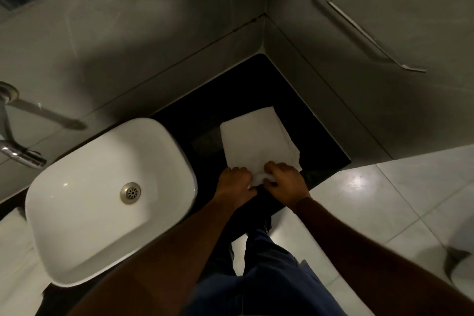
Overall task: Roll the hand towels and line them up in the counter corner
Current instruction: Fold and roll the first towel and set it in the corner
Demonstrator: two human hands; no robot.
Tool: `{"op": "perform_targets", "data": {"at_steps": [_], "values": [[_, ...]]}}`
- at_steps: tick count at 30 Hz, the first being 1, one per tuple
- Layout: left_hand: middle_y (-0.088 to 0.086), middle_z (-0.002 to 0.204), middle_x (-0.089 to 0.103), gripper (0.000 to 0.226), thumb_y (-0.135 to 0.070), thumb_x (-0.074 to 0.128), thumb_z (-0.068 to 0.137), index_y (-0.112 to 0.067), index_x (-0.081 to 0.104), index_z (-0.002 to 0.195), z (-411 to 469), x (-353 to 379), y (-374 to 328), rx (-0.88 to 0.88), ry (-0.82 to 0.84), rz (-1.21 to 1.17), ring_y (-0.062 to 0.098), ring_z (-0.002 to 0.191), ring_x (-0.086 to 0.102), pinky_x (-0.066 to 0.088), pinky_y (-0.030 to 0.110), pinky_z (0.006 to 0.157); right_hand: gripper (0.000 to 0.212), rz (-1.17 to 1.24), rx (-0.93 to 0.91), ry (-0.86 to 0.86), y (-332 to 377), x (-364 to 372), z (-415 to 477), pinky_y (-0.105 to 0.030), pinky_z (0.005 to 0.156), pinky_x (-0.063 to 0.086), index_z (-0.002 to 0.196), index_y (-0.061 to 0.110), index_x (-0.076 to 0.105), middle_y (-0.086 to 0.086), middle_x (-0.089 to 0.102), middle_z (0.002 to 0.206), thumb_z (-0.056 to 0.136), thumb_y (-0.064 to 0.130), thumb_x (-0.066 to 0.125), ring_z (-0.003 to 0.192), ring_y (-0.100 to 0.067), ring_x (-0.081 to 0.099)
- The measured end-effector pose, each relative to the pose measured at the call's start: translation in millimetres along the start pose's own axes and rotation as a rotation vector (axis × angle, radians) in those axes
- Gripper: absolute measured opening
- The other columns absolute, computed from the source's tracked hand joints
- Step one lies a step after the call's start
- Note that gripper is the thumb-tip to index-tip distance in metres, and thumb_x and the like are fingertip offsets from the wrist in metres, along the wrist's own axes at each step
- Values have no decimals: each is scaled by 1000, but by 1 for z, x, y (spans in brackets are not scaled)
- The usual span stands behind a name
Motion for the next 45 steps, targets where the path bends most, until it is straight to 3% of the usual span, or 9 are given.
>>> {"op": "perform_targets", "data": {"at_steps": [6, 12, 15, 18, 22, 28, 34, 40, 45], "values": [[10, 126, 65, 47, -50, 57, 86, -15, 63, 117, -8, 5, 14, -151, 32, -229, 31, 118, 59, 40, 40, 105, 25, 369, 200, 290, -19, 8, 8, -42, 85, 58, 96, 28, 55, -4, 69, 88, 82, 33, 75, 85, -23, 67], [3, 117, 66, 26, -37, 62, 93, -25, 64, 116, -16, -3, 22, -170, -163, -321, 27, 105, 65, 52, 38, 89, 16, -333, -134, -39, 7, -5, 14, -39, 72, 50, 82, 20, 73, -4, 67, 93, 82, 35, 77, 87, -31, 64], [-1, 114, 63, 18, -33, 55, 95, -31, 69, 106, -18, -6, 15, -120, -209, -133, 25, 107, 59, 42, 37, 89, 15, -331, -421, -49, 21, 7, -1, -35, 62, 50, 85, 15, 75, -6, 69, 83, 80, 27, 82, 76, -30, 67], [-3, 113, 64, 22, -35, 52, 98, -30, 73, 103, -18, -4, 9, -71, -219, -18, 24, 108, 56, 39, 38, 93, 44, -320, -454, 68, 2, 12, -11, -38, 78, 59, 114, 14, 74, -9, 71, 110, 84, 45, 78, 100, -30, 69], [2, 105, 66, 38, -55, 59, 86, -20, 75, 91, -17, -2, -4, -1, -196, 114, 28, 100, 59, 44, 45, 91, 41, -295, -417, 122, 0, 7, -5, -41, 79, 60, 119, 12, 73, -12, 71, 118, 82, 28, 81, 106, -34, 69], [2, 100, 73, 38, -46, 53, 91, -26, 68, 119, -10, -15, 12, -44, -261, -8, 27, 98, 67, 41, 45, 106, 39, 4, -92, 203, -6, -9, 34, -34, 95, 54, 127, 29, 67, 0, 72, 121, 89, 38, 70, 110, -23, 67], [1, 126, 65, 38, -48, 46, 100, -29, 60, 130, 19, -33, 33, -133, -197, -115, 26, 117, 60, 36, 44, 108, 18, -311, -287, -149, 13, -27, 46, -41, 89, 47, 104, 20, 74, -5, 70, 109, 88, 27, 73, 99, -30, 66], [5, 126, 60, 37, -42, 47, 101, -24, 69, 125, 20, -40, 26, -151, -239, -72, 31, 115, 58, 42, 45, 102, 49, -284, -396, 123, 7, -15, 54, -45, 92, 54, 119, 12, 72, -13, 67, 121, 75, 29, 85, 111, -36, 65], [3, 119, 66, 63, -56, 68, 81, -20, 58, 131, 1, -33, 14, -63, -288, 53, 26, 108, 62, 36, 49, 116, 50, -101, -174, 331, 7, -15, 77, -38, 92, 52, 125, 26, 64, 0, 65, 121, 79, 41, 77, 111, -23, 60]]}}
Point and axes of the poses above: each hand's wrist, its own z-axis towards the middle knuckle, its own x-axis out of the palm, y = z × x, the point moved 7 cm from there along z, towards the middle knuckle
